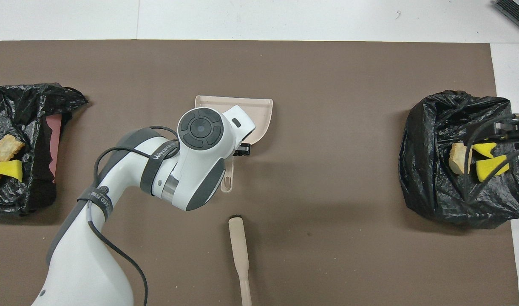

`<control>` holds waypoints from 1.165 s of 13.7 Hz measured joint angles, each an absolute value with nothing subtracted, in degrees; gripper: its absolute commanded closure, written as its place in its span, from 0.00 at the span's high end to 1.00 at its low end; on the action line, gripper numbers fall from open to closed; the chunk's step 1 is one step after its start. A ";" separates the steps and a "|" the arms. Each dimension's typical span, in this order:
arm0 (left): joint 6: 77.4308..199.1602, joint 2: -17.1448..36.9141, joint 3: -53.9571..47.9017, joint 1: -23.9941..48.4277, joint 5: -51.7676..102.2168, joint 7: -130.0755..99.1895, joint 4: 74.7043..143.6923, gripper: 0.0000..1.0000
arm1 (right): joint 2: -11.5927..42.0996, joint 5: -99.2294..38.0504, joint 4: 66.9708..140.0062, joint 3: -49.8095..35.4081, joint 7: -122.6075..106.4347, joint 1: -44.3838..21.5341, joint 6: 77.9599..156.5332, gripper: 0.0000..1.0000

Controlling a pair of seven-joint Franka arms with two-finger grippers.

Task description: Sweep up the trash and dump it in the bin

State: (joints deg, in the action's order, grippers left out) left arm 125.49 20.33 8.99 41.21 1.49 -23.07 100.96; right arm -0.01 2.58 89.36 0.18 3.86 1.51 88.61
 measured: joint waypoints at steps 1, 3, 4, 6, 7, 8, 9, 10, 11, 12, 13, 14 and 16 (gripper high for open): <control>123.88 19.46 9.62 41.18 0.90 -23.07 100.46 1.00 | -0.01 2.58 89.36 0.18 3.86 1.51 88.61 1.00; 120.34 16.23 11.93 41.10 0.28 -22.96 99.72 1.00 | -0.01 2.58 89.36 0.18 3.86 1.50 88.61 1.00; 118.62 14.13 13.44 40.90 0.11 -22.08 99.51 1.00 | -0.01 2.58 89.36 0.18 3.86 1.50 88.61 1.00; 113.42 9.06 15.56 38.44 -0.05 -16.41 99.31 1.00 | -0.02 2.58 89.36 0.18 3.86 1.50 88.61 1.00; 110.39 6.45 15.84 36.17 -0.06 -12.79 99.30 1.00 | -0.02 2.58 89.36 0.18 3.86 1.50 88.61 1.00; 107.89 4.13 15.97 33.85 -0.08 -9.53 99.32 1.00 | -0.02 2.58 89.36 0.18 3.86 1.50 88.61 1.00; 106.00 2.11 16.09 31.75 -0.08 -7.06 99.36 1.00 | -0.02 2.58 89.36 0.18 3.86 1.50 88.61 1.00; 104.79 0.64 16.18 30.04 -0.31 -5.72 99.39 1.00 | -0.02 2.58 89.36 0.18 3.86 1.50 88.61 1.00; 104.15 -0.45 16.23 28.47 -1.10 -4.52 99.41 1.00 | -0.02 2.58 89.36 0.18 3.86 1.50 88.61 1.00; 103.86 -1.28 16.26 26.96 -1.77 -2.68 99.39 1.00 | -0.02 2.58 89.36 0.18 3.86 1.50 88.61 1.00; 103.72 -2.05 16.29 25.11 -2.07 0.14 99.34 1.00 | -0.02 2.58 89.36 0.18 3.86 1.50 88.61 1.00; 103.38 -2.75 16.33 23.37 -2.12 2.86 99.32 1.00 | -0.02 2.58 89.36 0.18 3.86 1.50 88.61 1.00; 102.01 -4.09 16.55 20.31 -2.11 6.17 98.52 1.00 | -0.02 2.58 89.36 0.18 3.86 1.50 88.61 1.00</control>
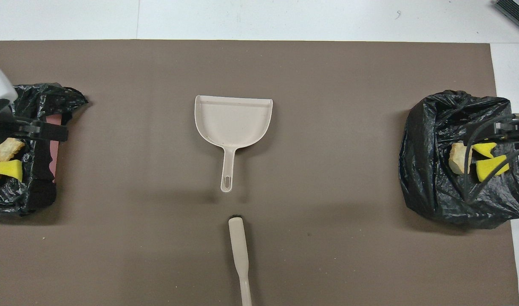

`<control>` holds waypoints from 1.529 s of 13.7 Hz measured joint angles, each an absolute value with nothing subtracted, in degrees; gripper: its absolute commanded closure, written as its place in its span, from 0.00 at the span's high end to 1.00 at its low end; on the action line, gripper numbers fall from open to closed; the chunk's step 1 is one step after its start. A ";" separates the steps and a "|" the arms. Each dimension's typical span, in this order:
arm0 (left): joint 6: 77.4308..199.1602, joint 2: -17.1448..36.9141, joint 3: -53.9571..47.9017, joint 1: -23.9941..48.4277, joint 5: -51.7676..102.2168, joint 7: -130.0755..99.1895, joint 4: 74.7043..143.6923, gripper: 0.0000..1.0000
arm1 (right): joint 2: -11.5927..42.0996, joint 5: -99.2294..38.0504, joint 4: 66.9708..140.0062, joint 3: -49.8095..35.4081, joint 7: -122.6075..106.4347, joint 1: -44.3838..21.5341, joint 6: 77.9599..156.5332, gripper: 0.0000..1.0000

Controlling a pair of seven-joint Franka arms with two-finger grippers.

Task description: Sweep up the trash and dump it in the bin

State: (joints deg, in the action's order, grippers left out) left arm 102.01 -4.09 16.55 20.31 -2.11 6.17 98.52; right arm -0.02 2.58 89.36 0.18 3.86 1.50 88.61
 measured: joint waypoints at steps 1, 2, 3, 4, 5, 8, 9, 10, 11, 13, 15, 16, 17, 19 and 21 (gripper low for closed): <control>100.46 -4.34 16.60 19.03 -1.94 7.30 97.24 1.00 | -0.02 2.58 89.36 0.18 3.86 1.50 88.61 1.00; 98.90 -4.28 16.63 17.92 -1.53 8.84 95.72 1.00 | -0.02 2.58 89.36 0.18 3.86 1.50 88.61 1.00; 97.28 -4.04 16.63 16.68 -0.82 10.65 94.26 1.00 | -0.02 2.58 89.36 0.18 3.86 1.50 88.61 1.00; 96.06 -3.74 16.64 15.53 -0.38 12.19 93.32 1.00 | -0.02 2.58 89.36 0.18 3.86 1.50 88.61 1.00; 95.54 -3.45 16.67 14.62 -0.17 13.64 92.83 1.00 | -0.02 2.58 89.36 0.18 3.86 1.50 88.61 1.00; 93.95 -2.22 16.68 13.62 0.01 16.39 91.01 1.00 | -0.02 2.58 89.36 0.18 3.86 1.50 88.61 1.00; 93.84 -2.04 16.67 13.50 0.02 16.70 90.66 1.00 | -0.02 2.58 89.36 0.18 3.86 1.50 88.61 1.00; 93.75 -2.03 16.66 13.40 0.03 16.81 90.54 1.00 | -0.02 2.58 89.36 0.18 3.86 1.50 88.61 1.00; 93.69 -2.03 16.64 13.28 0.05 16.84 90.45 1.00 | -0.02 2.58 89.36 0.18 3.86 1.50 88.61 1.00; 93.67 -2.03 16.59 13.20 0.10 16.84 90.37 1.00 | -0.02 2.58 89.36 0.18 3.86 1.50 88.61 1.00; 93.67 -2.02 16.38 13.21 0.16 16.84 90.37 1.00 | -0.02 2.58 89.36 0.18 3.86 1.50 88.61 1.00; 93.67 -2.02 16.34 13.21 0.16 16.84 90.37 1.00 | -0.02 2.58 89.36 0.18 3.86 1.50 88.61 1.00; 93.67 -2.02 16.34 13.21 0.18 16.84 90.37 1.00 | -0.02 2.58 89.36 0.18 3.86 1.50 88.61 1.00; 93.66 -2.02 16.34 13.21 0.20 16.84 90.37 1.00 | -0.02 2.58 89.36 0.18 3.86 1.50 88.61 1.00; 93.63 -2.02 16.34 13.21 0.20 16.84 90.36 1.00 | -0.02 2.58 89.36 0.18 3.86 1.50 88.61 1.00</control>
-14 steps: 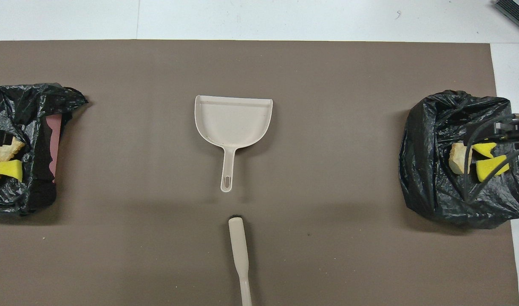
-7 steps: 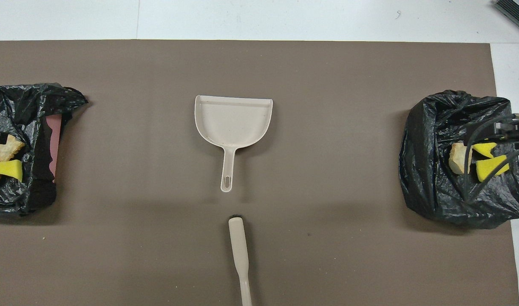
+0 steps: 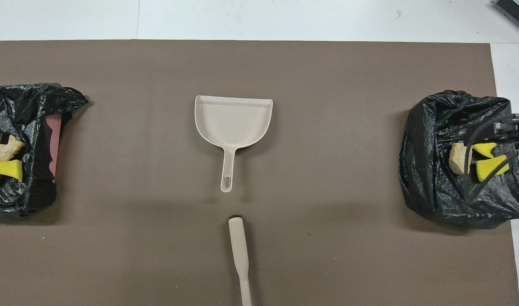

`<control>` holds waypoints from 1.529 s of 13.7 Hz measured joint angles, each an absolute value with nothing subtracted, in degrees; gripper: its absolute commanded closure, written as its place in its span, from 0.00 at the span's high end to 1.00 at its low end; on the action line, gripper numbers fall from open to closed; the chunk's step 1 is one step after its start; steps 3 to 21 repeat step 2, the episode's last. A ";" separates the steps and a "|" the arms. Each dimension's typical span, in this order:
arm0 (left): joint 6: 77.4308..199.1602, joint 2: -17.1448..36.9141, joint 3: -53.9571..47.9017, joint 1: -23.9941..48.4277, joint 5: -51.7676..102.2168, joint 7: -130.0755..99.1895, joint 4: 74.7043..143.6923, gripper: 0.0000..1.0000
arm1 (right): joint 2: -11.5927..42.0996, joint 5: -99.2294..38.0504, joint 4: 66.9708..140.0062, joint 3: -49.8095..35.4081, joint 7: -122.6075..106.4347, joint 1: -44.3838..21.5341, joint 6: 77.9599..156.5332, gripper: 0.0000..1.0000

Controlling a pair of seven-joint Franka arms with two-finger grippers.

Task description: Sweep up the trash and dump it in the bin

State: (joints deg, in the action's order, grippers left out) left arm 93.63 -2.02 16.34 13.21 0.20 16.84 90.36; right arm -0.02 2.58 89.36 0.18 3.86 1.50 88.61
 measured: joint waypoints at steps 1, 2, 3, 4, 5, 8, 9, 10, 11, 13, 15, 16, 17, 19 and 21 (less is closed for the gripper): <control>93.56 -2.02 16.34 13.21 0.21 16.84 90.37 1.00 | -0.02 2.58 89.36 0.18 3.86 1.50 88.61 1.00; 93.45 -2.01 16.34 13.21 0.21 16.84 90.37 1.00 | -0.02 2.58 89.36 0.18 3.86 1.50 88.61 1.00; 93.45 -2.01 16.34 13.21 0.21 16.84 90.37 1.00 | -0.02 2.58 89.36 0.18 3.86 1.50 88.61 1.00; 93.45 -2.01 16.34 13.21 0.21 16.84 90.37 1.00 | -0.02 2.58 89.36 0.18 3.86 1.50 88.61 1.00; 93.45 -2.01 16.34 13.21 0.21 16.84 90.37 1.00 | -0.02 2.58 89.36 0.18 3.86 1.50 88.61 1.00; 93.45 -2.01 16.34 13.21 0.21 16.84 90.37 1.00 | -0.02 2.58 89.36 0.18 3.86 1.50 88.61 1.00; 93.45 -2.01 16.34 13.21 0.21 16.84 90.37 1.00 | -0.02 2.58 89.36 0.18 3.86 1.50 88.61 1.00; 93.45 -2.01 16.34 13.21 0.21 16.84 90.37 1.00 | -0.02 2.58 89.36 0.18 3.86 1.50 88.61 1.00; 93.45 -2.01 16.34 13.21 0.21 16.84 90.37 1.00 | -0.02 2.58 89.36 0.18 3.86 1.50 88.61 1.00; 93.45 -2.01 16.34 13.21 0.21 16.84 90.37 1.00 | -0.02 2.58 89.36 0.18 3.86 1.50 88.61 1.00; 93.45 -2.01 16.34 13.21 0.21 16.84 90.37 1.00 | -0.02 2.58 89.36 0.18 3.86 1.50 88.61 1.00; 93.45 -2.01 16.34 13.21 0.21 16.84 90.37 1.00 | -0.02 2.58 89.36 0.18 3.86 1.50 88.61 1.00; 93.45 -2.01 16.34 13.21 0.21 16.84 90.37 1.00 | -0.02 2.58 89.36 0.18 3.86 1.50 88.61 1.00; 93.45 -2.01 16.34 13.21 0.21 16.84 90.37 1.00 | -0.02 2.58 89.36 0.18 3.86 1.50 88.61 1.00; 93.45 -2.01 16.34 13.21 0.21 16.84 90.37 1.00 | -0.02 2.58 89.36 0.18 3.86 1.50 88.61 1.00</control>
